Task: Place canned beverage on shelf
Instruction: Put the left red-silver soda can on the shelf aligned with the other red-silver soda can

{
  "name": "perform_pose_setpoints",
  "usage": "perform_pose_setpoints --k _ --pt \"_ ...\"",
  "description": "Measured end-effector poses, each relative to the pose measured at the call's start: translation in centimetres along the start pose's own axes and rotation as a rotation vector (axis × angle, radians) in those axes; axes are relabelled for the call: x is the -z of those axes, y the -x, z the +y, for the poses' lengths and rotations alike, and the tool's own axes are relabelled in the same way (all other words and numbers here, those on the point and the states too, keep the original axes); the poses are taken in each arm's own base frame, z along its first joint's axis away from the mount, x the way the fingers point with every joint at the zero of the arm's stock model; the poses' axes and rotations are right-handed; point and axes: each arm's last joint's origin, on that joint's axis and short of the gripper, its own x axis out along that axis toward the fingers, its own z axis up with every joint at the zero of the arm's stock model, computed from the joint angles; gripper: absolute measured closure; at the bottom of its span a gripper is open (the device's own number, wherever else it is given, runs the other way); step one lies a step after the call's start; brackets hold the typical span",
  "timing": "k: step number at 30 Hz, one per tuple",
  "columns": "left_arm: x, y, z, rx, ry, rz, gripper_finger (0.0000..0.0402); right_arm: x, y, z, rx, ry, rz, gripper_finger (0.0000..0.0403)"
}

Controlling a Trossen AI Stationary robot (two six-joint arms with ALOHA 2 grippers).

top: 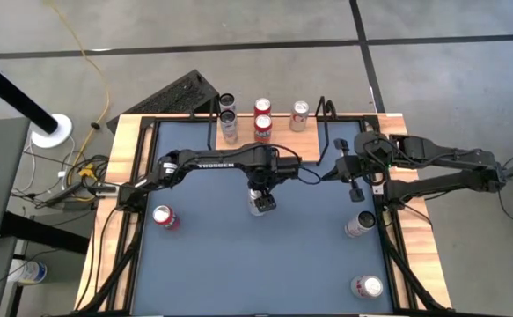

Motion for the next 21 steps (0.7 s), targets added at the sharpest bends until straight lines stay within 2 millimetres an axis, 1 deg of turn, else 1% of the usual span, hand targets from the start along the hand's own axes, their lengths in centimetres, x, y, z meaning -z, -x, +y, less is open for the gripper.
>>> perform_pose_setpoints --k 5,11,14,17,21 --pt "0.5 1.7 0.0 0.004 0.021 -0.030 0.0071 0.0 0.0 0.0 0.000 0.000 0.001 0.0403" --pt "1.5 4.0 -0.8 0.010 0.009 -0.076 0.0071 0.0 0.0 0.0 0.000 -0.001 0.001 0.0403" --pt "2.4 5.6 -1.1 -0.019 -0.005 -0.109 0.0071 -0.2 -0.2 -0.1 0.002 -0.026 -0.014 0.0403" --pt "3.7 7.5 -1.6 -0.076 -0.017 -0.140 0.0071 -0.6 -1.2 -0.2 -0.017 -0.071 -0.050 0.0403" --pt "6.0 10.3 -3.1 -0.194 -0.052 -0.214 0.0071 -0.9 -3.7 0.2 -0.054 -0.076 -0.066 0.0403"
